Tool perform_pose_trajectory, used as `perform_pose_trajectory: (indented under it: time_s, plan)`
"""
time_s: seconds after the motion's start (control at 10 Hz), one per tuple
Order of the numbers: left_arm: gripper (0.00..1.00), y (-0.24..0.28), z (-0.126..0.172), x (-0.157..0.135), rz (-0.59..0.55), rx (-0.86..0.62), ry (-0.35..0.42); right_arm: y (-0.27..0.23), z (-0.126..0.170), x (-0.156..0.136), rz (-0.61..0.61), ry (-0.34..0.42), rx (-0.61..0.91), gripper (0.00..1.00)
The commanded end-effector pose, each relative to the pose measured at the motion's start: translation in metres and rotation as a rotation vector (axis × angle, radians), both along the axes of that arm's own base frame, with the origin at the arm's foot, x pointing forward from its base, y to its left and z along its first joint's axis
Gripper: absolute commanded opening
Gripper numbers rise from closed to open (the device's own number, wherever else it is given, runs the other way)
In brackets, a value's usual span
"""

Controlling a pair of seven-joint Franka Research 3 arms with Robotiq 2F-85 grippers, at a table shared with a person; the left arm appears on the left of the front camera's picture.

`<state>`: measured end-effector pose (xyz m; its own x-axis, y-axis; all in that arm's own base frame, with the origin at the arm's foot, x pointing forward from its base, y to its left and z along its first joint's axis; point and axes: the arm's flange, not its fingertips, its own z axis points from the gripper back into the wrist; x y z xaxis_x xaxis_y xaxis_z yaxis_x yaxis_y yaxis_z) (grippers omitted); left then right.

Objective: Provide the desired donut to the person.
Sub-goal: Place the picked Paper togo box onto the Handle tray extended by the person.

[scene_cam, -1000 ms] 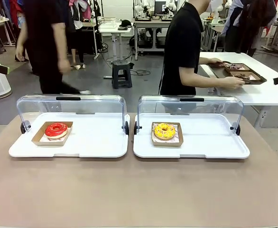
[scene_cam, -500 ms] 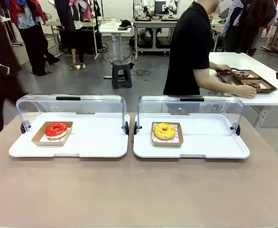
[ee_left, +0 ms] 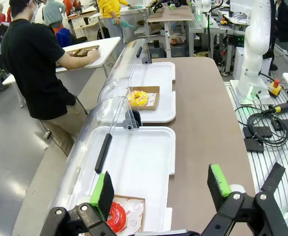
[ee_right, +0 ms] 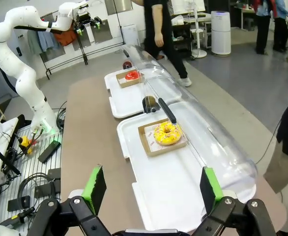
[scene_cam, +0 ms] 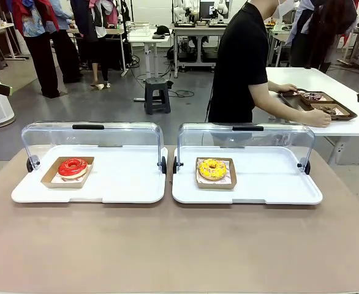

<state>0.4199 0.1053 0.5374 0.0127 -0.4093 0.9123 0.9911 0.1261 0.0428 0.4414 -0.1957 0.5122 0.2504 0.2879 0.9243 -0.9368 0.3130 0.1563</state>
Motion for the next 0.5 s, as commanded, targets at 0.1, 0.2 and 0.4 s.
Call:
perform_pose_trajectory:
  time_s: [0.1,0.2,0.4]
  plan:
    - [1.00,-0.0004,0.0014,0.0000,-0.002,-0.016,-0.016,0.0007,-0.0032,-0.0028,-0.001,0.005,-0.017,1.00]
    - [1.00,-0.0004,0.0014,0.0000,-0.002,-0.016,-0.016,0.0007,-0.0032,-0.0028,-0.001,0.005,-0.017,1.00]
    - [1.00,-0.0004,0.0014,0.0000,-0.002,-0.016,-0.016,0.0007,-0.0032,-0.0028,-0.001,0.005,-0.017,1.00]
